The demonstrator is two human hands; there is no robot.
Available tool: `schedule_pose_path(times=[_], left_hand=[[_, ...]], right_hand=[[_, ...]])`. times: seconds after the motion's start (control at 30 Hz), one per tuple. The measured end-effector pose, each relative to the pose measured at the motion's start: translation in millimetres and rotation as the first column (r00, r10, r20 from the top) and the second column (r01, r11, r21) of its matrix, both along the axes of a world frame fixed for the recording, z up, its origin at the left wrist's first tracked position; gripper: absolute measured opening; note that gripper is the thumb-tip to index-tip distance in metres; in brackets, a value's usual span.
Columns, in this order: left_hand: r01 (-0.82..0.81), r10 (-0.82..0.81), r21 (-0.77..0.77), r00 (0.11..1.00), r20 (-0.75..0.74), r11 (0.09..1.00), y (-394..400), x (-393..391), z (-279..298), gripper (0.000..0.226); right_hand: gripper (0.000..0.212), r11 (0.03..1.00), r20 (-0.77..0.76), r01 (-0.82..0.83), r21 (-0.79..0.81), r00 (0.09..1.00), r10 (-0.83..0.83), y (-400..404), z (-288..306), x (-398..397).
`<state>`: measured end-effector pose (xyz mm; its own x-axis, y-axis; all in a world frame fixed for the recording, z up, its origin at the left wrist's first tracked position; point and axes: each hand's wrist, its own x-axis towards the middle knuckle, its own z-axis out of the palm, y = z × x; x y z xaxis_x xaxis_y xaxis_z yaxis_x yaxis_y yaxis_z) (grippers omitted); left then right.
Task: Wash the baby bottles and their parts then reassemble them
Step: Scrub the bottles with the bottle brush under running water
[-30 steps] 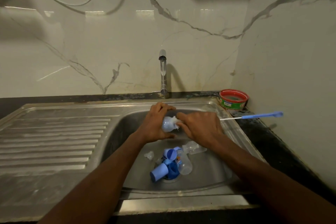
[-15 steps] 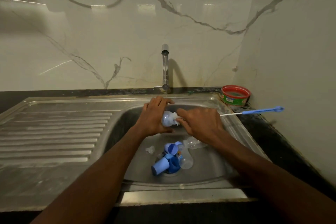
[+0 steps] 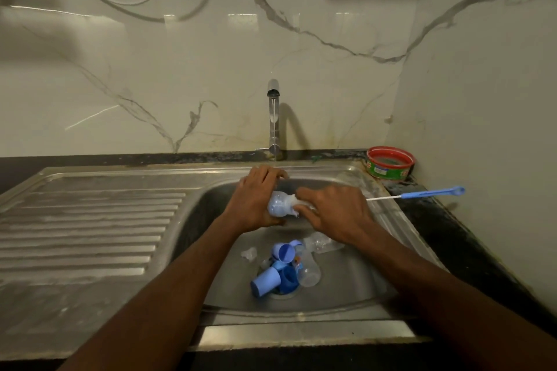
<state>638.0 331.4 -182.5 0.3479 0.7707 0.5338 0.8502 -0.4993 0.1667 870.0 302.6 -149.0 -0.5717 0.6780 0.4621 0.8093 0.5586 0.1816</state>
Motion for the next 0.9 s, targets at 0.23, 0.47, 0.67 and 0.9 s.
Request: schedule_pose_path(times=[0.23,0.47,0.67,0.9], left_hand=[[0.105,-0.074,-0.245,0.988,0.134,0.964,-6.1,14.2,-4.2,0.077],[0.04,-0.039,0.028,0.999,-0.022,0.999,-4.7,-2.6,14.6,0.073],[0.059,-0.042,-0.182,0.995,0.094,0.981,-4.5,8.9,0.4,0.089],[-0.01,0.002,-0.187,0.999,-0.044,0.982,-5.7,8.8,10.9,0.066]], right_hand=[[0.041,0.955,-0.145,0.294,-0.048,0.944,-0.297,4.7,6.9,-2.3],[0.037,0.995,-0.098,0.101,-0.022,0.99,-0.103,-1.2,0.4,-4.1],[0.031,0.992,-0.059,0.085,0.097,0.995,-0.079,-3.8,2.8,-6.6],[0.041,0.948,-0.159,0.299,-0.114,0.936,-0.314,5.7,5.7,-7.1]])
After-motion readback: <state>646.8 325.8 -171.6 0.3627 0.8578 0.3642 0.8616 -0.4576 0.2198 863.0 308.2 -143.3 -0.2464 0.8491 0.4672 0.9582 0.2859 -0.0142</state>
